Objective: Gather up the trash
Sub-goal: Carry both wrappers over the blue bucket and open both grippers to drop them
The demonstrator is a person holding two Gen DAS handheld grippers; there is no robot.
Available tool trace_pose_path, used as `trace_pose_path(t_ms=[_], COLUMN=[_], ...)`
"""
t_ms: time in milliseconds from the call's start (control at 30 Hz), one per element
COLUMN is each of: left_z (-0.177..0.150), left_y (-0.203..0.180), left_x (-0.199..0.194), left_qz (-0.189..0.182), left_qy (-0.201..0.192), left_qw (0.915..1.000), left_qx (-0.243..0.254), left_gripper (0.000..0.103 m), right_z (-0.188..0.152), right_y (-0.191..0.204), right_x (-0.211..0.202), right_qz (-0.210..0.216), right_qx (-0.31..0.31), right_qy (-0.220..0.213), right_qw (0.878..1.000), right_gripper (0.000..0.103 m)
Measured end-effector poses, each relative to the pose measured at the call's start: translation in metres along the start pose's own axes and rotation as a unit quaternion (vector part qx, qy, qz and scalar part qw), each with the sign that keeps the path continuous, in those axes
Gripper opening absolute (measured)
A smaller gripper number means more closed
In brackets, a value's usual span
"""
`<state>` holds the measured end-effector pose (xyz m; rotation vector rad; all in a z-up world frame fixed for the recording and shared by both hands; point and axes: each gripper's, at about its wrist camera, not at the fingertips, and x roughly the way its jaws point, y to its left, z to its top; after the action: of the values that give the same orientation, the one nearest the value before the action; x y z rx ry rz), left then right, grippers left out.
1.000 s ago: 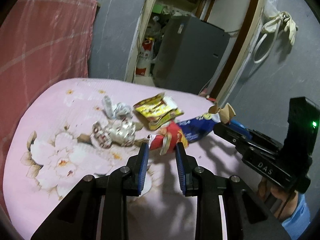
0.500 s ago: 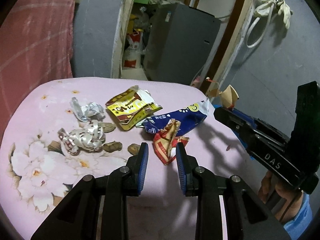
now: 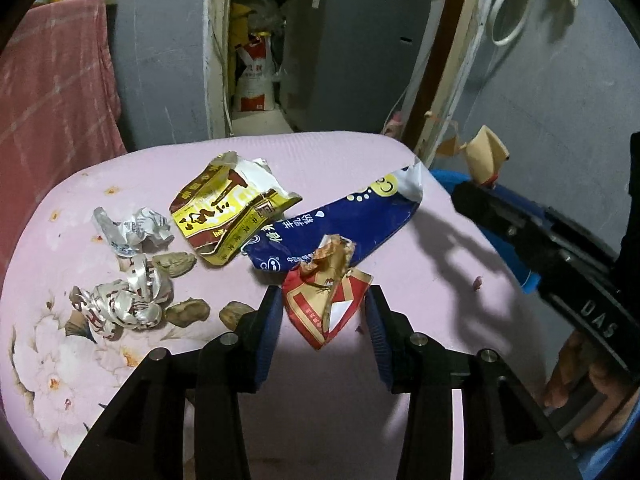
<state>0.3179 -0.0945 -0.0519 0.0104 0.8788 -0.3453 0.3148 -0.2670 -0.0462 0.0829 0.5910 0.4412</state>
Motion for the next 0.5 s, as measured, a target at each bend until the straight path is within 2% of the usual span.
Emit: trace_pose_path(t_ms=[233,500], left_z=[-0.005,0.001], left_y=[0.006,-0.001], left_x=[-0.003,-0.022], left_qz=[-0.007,-0.026], left_qy=[-0.009,-0.043], left_qw=[0.9999,0.9987], left_qx=[-0.006,-0.008], left_gripper=[0.03,0.027], right_z=[0.0,0.003], right_y=[-0.004,-0.009], right_x=[-0.002,-0.01], right_qz=[-0.003,-0.011], right_qx=[0.004,0.014], right_qy=[-0.003,-0.021], right_qw=[1.0,1.0], right_gripper=[0.026,0.026])
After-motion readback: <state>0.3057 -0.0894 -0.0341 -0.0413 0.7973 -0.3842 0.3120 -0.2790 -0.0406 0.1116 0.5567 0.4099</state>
